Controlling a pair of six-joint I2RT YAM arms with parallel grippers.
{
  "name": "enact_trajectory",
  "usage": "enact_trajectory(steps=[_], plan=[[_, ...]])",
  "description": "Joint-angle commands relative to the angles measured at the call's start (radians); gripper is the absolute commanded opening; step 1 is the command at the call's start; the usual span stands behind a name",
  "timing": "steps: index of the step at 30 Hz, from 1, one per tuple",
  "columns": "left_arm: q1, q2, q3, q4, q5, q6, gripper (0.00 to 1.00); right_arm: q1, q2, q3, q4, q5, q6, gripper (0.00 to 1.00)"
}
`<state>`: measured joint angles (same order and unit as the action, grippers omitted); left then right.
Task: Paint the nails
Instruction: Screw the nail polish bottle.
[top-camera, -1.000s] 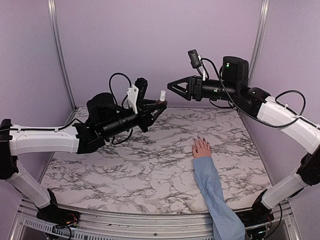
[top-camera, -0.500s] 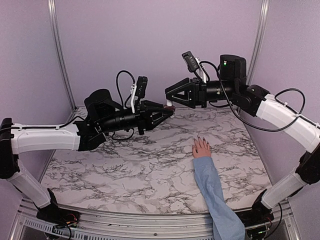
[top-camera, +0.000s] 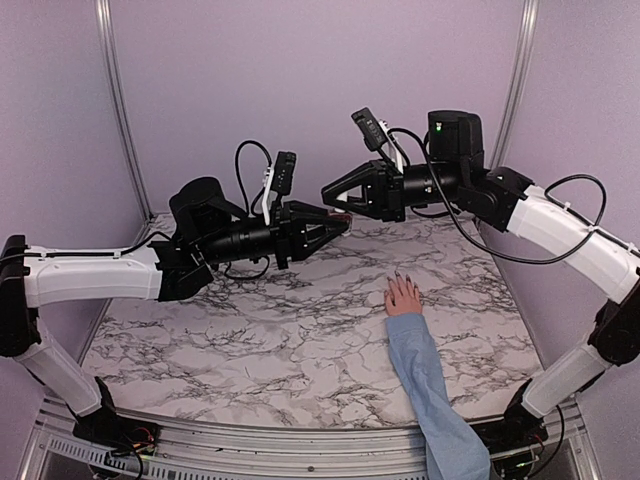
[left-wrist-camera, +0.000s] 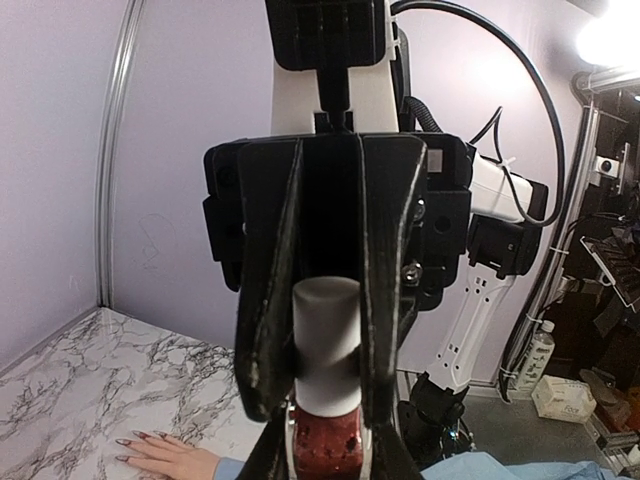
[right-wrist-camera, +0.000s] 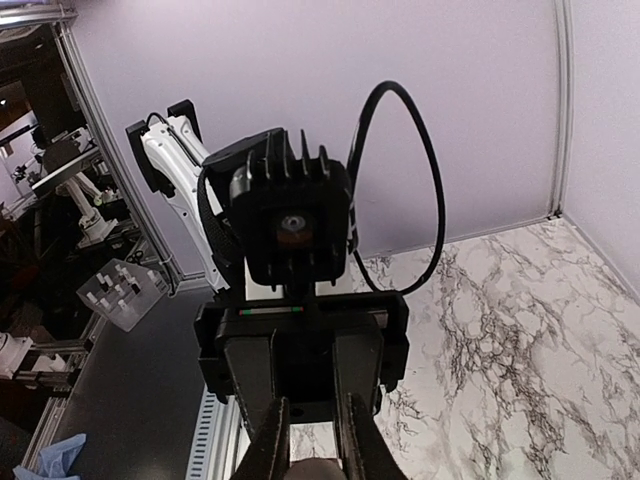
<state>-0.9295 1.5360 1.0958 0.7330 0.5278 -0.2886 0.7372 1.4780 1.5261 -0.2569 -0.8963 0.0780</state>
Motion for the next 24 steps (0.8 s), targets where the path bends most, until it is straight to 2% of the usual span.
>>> enact_trajectory(steps=[1, 15, 24], plan=[[0.000, -0.011, 0.010, 0.055, -0.080, 0.035, 0.00, 0.015, -0.002, 0.035, -0.028, 0.060, 0.024, 0.00], [-0.007, -0.028, 0.021, -0.033, -0.388, 0.166, 0.00, 0.021, 0.021, 0.044, -0.057, 0.270, 0.066, 0.00], [-0.080, 0.006, 0.071, -0.100, -0.639, 0.336, 0.00, 0.048, 0.027, 0.032, -0.024, 0.409, 0.118, 0.00]])
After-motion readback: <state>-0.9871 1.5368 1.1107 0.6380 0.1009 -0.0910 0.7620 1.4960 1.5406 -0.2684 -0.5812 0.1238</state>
